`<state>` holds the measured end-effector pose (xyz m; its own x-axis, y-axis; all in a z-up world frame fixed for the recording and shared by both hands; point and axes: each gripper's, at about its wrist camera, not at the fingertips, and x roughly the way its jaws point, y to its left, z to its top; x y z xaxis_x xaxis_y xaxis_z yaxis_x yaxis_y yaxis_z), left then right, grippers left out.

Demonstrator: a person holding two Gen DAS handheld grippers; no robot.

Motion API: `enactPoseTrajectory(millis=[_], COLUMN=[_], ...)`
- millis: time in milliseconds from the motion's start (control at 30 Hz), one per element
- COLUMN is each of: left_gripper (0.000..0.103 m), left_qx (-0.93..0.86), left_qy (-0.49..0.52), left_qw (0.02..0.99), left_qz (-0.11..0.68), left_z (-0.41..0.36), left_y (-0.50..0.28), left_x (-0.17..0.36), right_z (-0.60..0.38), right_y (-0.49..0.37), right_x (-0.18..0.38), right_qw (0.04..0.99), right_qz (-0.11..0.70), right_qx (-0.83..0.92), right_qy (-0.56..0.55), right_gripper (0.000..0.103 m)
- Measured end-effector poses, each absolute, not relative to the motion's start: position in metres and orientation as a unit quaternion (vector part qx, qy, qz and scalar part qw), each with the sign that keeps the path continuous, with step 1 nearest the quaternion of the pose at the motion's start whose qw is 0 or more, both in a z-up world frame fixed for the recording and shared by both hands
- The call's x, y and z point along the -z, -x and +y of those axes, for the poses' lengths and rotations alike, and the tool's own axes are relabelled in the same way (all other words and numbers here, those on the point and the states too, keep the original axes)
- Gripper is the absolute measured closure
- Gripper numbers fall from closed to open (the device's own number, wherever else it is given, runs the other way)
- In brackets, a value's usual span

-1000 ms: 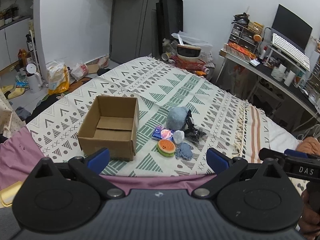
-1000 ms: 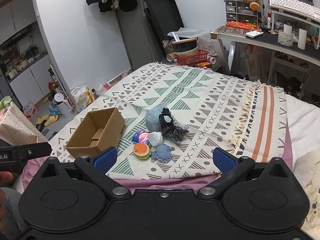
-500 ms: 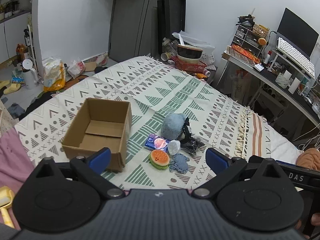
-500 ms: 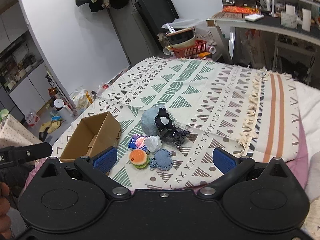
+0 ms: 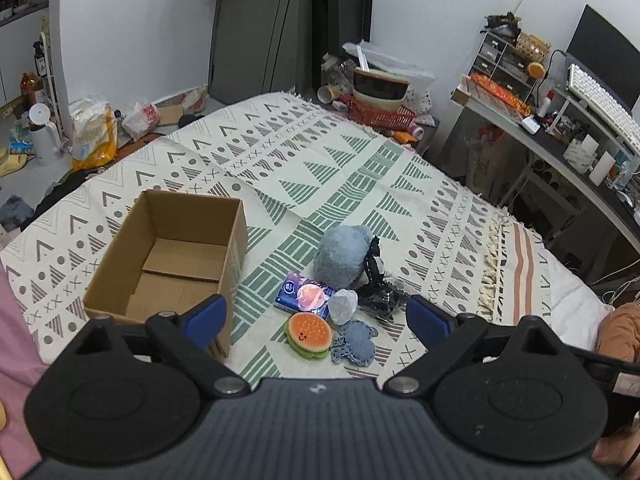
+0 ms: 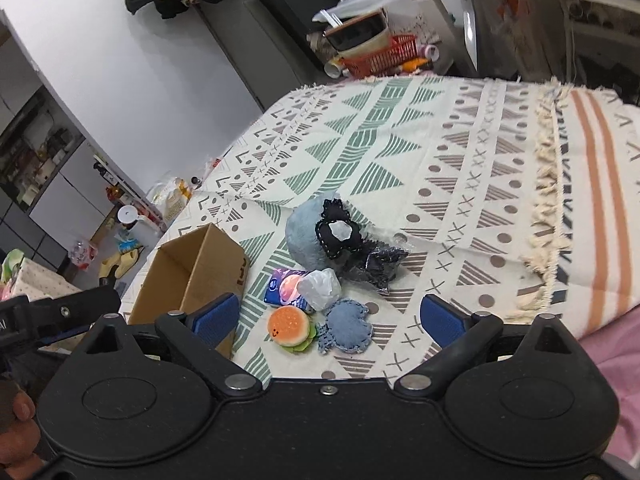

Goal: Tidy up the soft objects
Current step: 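Move both tools toward the pile of soft items beside the box, then grasp the orange burger plush with the left tool while the right tool grasps the denim heart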

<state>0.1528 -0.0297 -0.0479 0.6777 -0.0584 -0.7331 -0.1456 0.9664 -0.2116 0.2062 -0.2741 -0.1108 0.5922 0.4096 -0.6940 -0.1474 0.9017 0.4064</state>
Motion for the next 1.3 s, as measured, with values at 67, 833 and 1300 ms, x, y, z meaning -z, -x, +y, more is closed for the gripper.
enactPoseTrajectory(millis=[67, 833, 1300], left_gripper=[0.006, 0.012, 0.038], left_qx=[-0.03, 0.0, 0.023], left_qy=[0.128, 0.18, 0.176], left_qw=[0.906, 0.863, 0.838], left_qz=[0.403, 0.472, 0.516], left_z=[-0.029, -0.02, -0.024], left_y=[-0.163, -0.23, -0.252], left_x=[0.052, 0.157, 0.204], right_z=[-0.272, -0.261, -0.26], right_y=[-0.213, -0.27, -0.294], right_x=[0.119, 0.212, 0.255], right_qw=[0.878, 0.823, 0.767], right_qz=[0.424, 0.518, 0.568], right_qx=[-0.152, -0.103, -0.117], right_qy=[-0.159, -0.211, -0.273], right_gripper=[0.005, 0.003, 0.029])
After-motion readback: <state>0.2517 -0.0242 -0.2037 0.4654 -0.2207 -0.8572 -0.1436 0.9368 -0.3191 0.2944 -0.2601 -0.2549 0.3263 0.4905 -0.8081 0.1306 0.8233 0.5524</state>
